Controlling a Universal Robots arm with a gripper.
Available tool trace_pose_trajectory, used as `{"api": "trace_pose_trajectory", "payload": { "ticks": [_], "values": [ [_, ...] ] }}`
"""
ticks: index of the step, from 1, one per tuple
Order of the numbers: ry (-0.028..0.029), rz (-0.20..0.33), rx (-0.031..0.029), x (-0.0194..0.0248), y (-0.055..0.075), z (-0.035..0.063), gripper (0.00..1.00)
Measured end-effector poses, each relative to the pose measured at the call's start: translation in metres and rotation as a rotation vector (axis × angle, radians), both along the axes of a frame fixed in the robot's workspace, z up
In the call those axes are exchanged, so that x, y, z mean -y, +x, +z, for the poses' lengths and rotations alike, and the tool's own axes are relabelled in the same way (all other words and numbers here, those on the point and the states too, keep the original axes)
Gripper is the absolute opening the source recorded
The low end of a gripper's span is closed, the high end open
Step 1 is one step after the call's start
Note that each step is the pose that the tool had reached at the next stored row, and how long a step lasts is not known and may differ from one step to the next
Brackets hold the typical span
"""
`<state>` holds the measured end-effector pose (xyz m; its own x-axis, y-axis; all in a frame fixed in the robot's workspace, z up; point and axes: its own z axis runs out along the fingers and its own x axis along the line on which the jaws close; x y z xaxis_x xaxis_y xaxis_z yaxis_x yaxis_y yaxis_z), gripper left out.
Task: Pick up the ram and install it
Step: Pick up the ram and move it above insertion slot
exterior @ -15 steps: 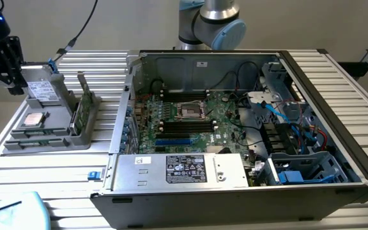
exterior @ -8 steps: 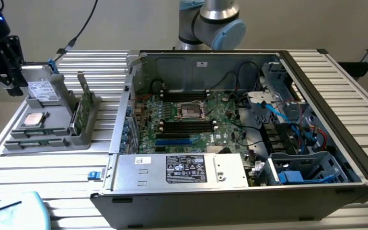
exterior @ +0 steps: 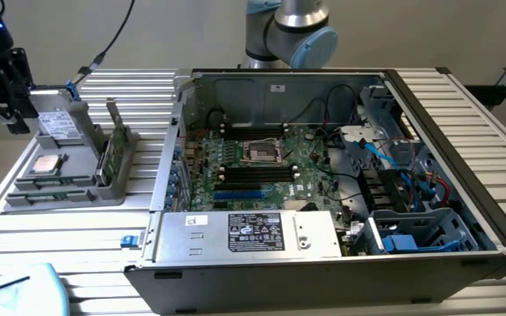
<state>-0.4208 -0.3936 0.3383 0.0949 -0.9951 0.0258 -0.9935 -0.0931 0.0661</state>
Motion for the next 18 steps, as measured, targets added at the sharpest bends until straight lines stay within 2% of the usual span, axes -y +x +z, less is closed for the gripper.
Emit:
{"api": "trace_pose_trajectory", "payload": {
  "ticks": [4,6,11,14,18],
  "values": [
    [0.0,0.005,0.0001,0.0007,-0.005,-0.0068,0.45],
    [0.0002,0.008,-0.0001,0.0025,-0.006,-0.0104,0.45],
    [0.002,0.015,-0.0136,0.0161,-0.006,-0.0197,0.45],
    [0.0021,0.021,-0.0183,0.0216,-0.006,-0.0251,0.45],
    [0.0021,0.031,-0.0192,0.0264,-0.006,-0.0323,0.45]
  ]
}}
